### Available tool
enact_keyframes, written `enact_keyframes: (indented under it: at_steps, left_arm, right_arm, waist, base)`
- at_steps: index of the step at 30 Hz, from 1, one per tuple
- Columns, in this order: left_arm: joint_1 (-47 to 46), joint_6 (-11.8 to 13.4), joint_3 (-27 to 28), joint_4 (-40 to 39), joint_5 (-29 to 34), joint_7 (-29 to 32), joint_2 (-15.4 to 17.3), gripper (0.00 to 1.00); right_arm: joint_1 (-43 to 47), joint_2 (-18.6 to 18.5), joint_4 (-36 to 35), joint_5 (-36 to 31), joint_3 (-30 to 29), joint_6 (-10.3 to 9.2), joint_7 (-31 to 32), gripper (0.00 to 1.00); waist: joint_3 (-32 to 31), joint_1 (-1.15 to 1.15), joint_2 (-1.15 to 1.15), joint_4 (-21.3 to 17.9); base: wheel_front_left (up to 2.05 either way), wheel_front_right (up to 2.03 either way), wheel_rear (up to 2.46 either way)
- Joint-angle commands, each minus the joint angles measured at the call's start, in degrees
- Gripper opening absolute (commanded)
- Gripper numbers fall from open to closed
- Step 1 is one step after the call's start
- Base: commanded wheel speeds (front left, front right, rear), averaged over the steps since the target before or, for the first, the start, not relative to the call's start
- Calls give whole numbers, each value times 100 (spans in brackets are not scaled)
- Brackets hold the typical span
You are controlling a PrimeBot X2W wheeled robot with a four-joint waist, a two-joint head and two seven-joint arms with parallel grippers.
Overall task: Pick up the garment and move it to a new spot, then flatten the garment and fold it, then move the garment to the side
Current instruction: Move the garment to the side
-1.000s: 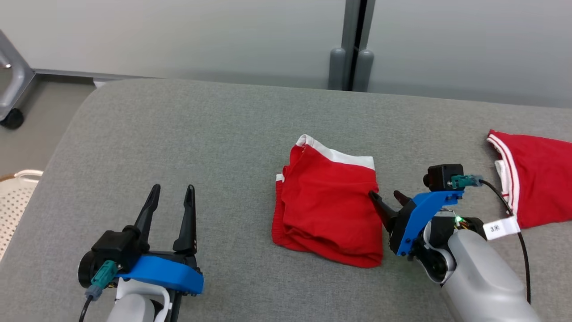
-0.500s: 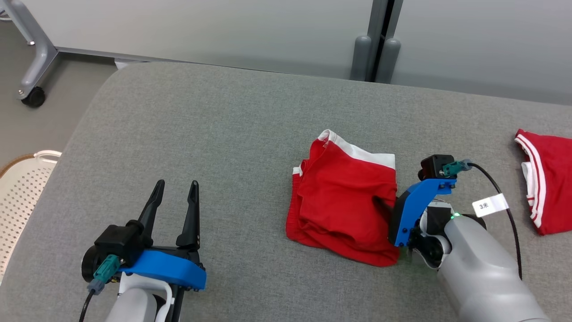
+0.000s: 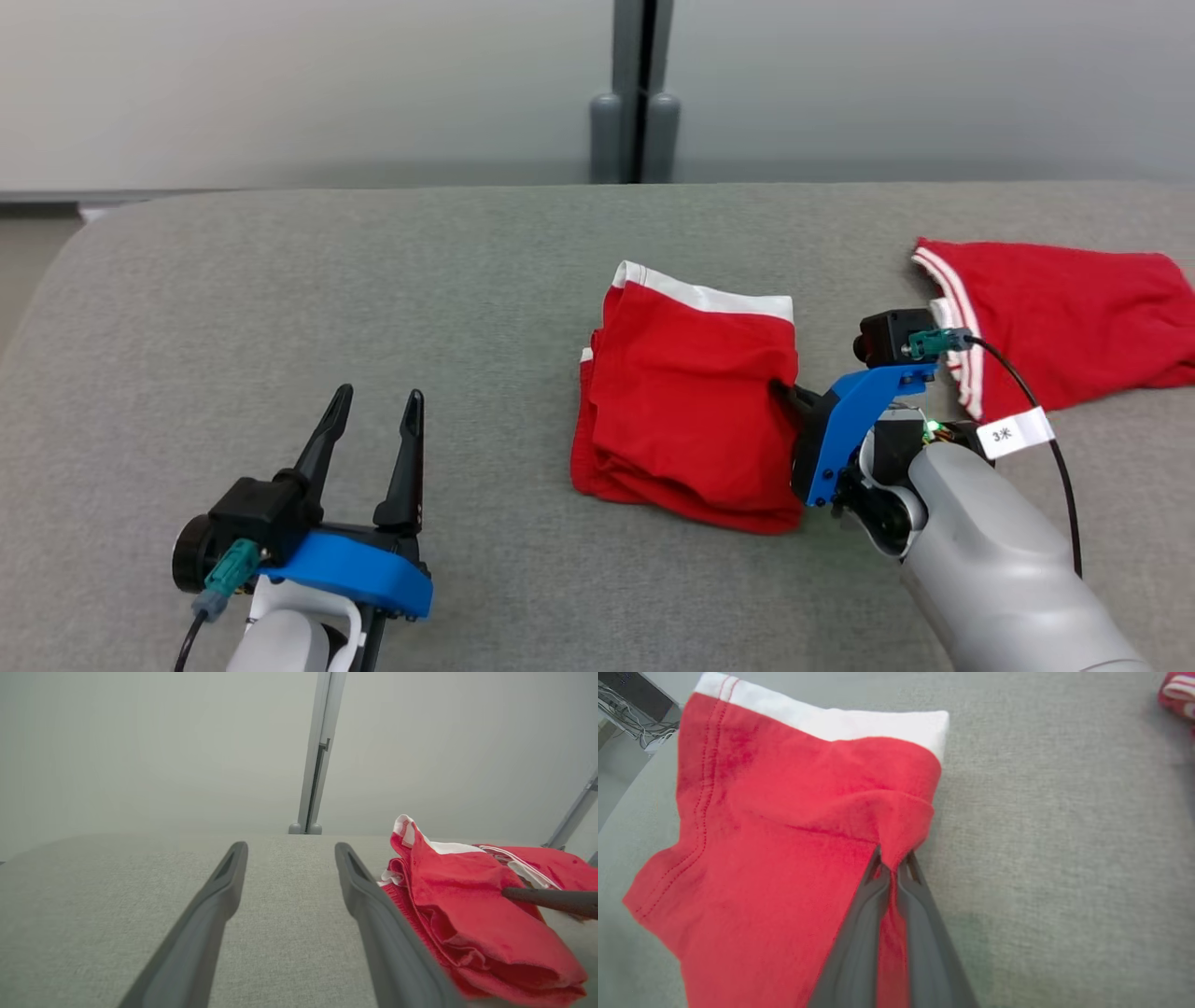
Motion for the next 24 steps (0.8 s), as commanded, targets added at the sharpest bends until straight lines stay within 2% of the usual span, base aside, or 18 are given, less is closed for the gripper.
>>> enact_keyframes:
  at_steps: [1,8,14,19,24]
  left_arm:
    - [0,-9,-47,-2,-2,-13,45,100]
    - [-24,-9,-241,16,-57,-14,82,100]
    - [-77,-9,-279,15,-69,-13,115,100]
    - [-138,-9,-348,25,-84,-14,158,100]
    - [-312,-9,-454,18,-102,-14,221,100]
  right_arm:
    - [-12,-81,-61,96,62,1,-48,0]
    - [79,-238,-266,361,320,1,-109,0]
    - [66,-382,-426,546,438,1,-182,0]
    - [-116,-589,-492,574,517,1,-147,0]
    - [-543,-963,-451,394,663,1,10,0]
  waist:
    - [-180,0,-1,-366]
    - [-185,0,-1,-1016]
    - [-133,0,-1,-1346]
    - [0,0,-1,-1445]
    - [303,0,-1,-1314]
  base:
    - [0,0,0]
    - [0,0,0]
    - [0,0,0]
    - [0,0,0]
    - [0,0,0]
